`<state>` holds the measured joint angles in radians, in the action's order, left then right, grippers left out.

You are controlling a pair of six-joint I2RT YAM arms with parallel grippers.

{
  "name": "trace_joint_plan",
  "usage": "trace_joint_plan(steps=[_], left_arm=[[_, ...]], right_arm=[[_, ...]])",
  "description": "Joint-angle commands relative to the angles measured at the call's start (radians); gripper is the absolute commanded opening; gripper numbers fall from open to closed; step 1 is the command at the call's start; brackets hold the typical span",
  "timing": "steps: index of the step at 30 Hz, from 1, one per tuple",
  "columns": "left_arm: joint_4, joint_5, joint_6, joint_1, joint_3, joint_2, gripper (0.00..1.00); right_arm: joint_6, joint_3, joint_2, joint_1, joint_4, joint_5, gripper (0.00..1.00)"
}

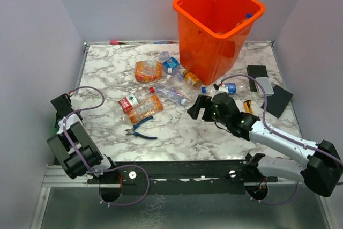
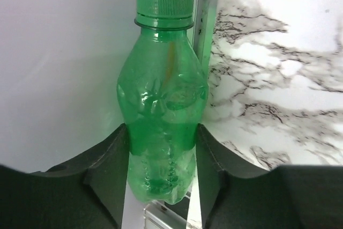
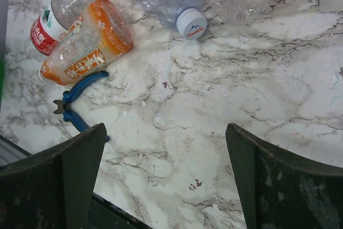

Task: Put the plastic bottles in the bin
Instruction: Pick up the plastic bottle from the corner of the board.

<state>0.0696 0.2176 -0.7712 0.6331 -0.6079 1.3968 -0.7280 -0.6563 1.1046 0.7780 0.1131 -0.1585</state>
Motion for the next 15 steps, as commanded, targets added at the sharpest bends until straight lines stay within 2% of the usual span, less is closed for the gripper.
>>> trace_joint_plan(steps=[1,5,8,13,15], left_arm=[[0.082,-0.109,0.021,0.002,-0.007,-0.13,0.38],[0.221,-0.201,0.048,0.002,-0.069,-0.265,0.34],[0.367,-0.321,0.058,0.001,-0.143,-0.368,0.32],[0.656,-0.651,0.037,-0.001,-0.345,-0.492,0.32],[0.752,-0.801,0.043,-0.001,-0.451,-0.508,0.32]], right_arm=[[-0.013,0.02,-0.031,0.006,-0.006,0.006,0.96],[-0.013,0.025,-0.047,0.006,-0.006,0.014,0.96],[0.0,0.025,-0.054,0.007,-0.024,0.055,0.96],[0.056,-0.032,-0.045,0.043,-0.085,0.199,0.96],[0.081,-0.084,-0.036,0.083,-0.095,0.211,0.96]])
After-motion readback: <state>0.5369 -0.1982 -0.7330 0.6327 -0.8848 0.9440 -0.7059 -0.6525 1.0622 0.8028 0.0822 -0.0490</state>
